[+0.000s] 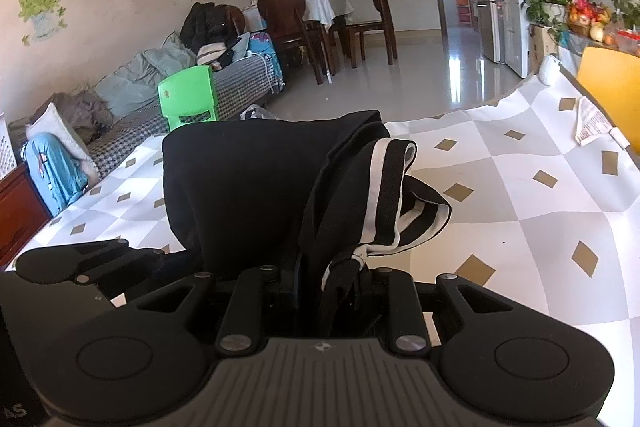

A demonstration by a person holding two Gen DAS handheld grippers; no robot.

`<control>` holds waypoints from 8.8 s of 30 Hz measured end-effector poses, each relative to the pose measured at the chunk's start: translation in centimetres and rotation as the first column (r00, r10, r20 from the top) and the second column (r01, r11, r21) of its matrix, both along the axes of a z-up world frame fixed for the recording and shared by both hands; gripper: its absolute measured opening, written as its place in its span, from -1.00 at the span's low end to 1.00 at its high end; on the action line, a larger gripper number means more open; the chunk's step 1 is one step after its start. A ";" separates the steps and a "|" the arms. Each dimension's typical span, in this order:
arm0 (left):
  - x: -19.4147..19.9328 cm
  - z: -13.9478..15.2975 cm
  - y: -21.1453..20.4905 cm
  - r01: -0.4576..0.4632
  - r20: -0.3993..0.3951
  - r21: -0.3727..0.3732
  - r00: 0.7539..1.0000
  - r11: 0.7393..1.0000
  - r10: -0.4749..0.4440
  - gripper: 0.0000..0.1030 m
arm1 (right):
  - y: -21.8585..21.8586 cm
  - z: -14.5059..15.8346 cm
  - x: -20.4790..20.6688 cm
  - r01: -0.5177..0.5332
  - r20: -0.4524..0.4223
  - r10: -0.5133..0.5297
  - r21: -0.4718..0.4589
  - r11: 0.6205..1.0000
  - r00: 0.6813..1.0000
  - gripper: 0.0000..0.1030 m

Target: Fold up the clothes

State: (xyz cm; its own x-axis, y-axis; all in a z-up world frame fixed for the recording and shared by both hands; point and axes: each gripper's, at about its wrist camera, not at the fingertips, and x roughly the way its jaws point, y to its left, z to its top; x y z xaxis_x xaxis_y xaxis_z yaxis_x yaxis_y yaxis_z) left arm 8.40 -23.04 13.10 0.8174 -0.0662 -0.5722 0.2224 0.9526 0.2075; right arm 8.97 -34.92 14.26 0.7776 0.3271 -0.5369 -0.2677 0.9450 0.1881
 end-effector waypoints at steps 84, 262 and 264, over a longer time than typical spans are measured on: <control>8.7 -12.2 -6.7 -0.006 -0.300 0.023 0.954 1.000 0.012 0.34 | -15.3 -6.8 5.7 0.452 -0.263 -0.392 0.231 0.862 0.882 -0.08; -3.9 -6.8 26.9 -0.419 -0.429 -0.016 0.823 0.908 0.373 0.99 | 17.4 -12.7 3.8 -0.067 -0.529 -0.035 -0.173 0.983 0.848 0.09; -3.7 -6.6 28.2 -0.428 -0.428 -0.009 0.818 0.904 0.384 0.99 | 17.8 -12.9 3.7 -0.080 -0.510 -0.029 -0.191 0.978 0.860 0.10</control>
State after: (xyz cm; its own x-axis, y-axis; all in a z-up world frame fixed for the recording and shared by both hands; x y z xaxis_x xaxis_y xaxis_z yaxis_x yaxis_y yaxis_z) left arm 4.71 5.14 6.49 0.4779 0.1449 -0.8664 -0.1461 0.9857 0.0843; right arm 12.67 -17.15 1.40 0.3717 0.1876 -0.9092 -0.2107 0.9709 0.1142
